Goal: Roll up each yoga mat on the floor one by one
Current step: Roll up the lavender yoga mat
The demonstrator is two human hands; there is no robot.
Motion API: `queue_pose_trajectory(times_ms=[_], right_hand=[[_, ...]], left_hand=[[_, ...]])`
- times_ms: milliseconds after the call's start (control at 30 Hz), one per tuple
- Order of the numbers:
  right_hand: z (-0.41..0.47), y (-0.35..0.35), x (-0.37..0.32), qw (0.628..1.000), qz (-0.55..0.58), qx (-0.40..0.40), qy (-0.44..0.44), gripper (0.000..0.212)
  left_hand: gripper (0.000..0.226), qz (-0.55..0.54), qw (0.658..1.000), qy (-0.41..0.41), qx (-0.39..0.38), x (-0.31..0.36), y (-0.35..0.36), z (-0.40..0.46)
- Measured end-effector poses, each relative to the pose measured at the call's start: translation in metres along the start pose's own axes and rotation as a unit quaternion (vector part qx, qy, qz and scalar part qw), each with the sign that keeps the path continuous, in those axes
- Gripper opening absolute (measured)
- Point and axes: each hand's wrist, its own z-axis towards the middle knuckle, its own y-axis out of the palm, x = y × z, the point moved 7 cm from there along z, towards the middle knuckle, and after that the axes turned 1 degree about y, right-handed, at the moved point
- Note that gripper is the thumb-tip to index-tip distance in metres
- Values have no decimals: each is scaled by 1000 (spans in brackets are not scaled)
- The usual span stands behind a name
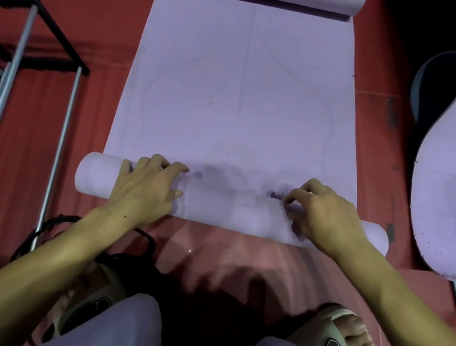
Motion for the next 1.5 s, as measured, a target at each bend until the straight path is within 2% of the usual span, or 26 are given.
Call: queue_pose_trajectory(times_ms=[100,200,367,500,667,767,900,1033,1100,1200,1267,1400,1500], right_hand=[[-14,7,-17,995,-58,84,5,26],[-26,10,-25,992,-43,121,-5,31],[-27,14,-25,994,-60,86,-14,68],[-21,13,-21,995,-39,95,-6,69],[-19,15,-16,995,-1,100,-2,61],[-17,15,-13,995,15,99,17,60],[-22,10,-17,986,-73,126,87,61],[-27,11,-18,984,-55,150,79,69],[-31,13,-13,983,-40,163,73,67],[-32,16,-12,984,-16,170,47,69],[-29,18,-13,986,-22,156,47,77],[-25,23,-13,991,-72,105,51,92],[-22,24,-10,991,-76,98,45,98]], left_hand=[[59,39,998,21,46,13,5,-2],[68,54,994,41,87,27,4,-2],[62,68,990,49,117,31,-1,-2],[54,56,989,47,131,22,-2,1],[30,-8,992,42,121,16,-10,9],[50,-59,995,30,69,10,-8,12],[77,-76,995,48,42,5,-6,14],[83,-85,992,82,50,4,-6,13],[85,-83,991,92,52,4,-4,16],[101,-50,992,109,45,1,0,22],[110,-11,991,128,39,-3,1,25],[110,57,986,143,60,-11,-3,27],[111,52,987,134,69,-11,-6,26]])
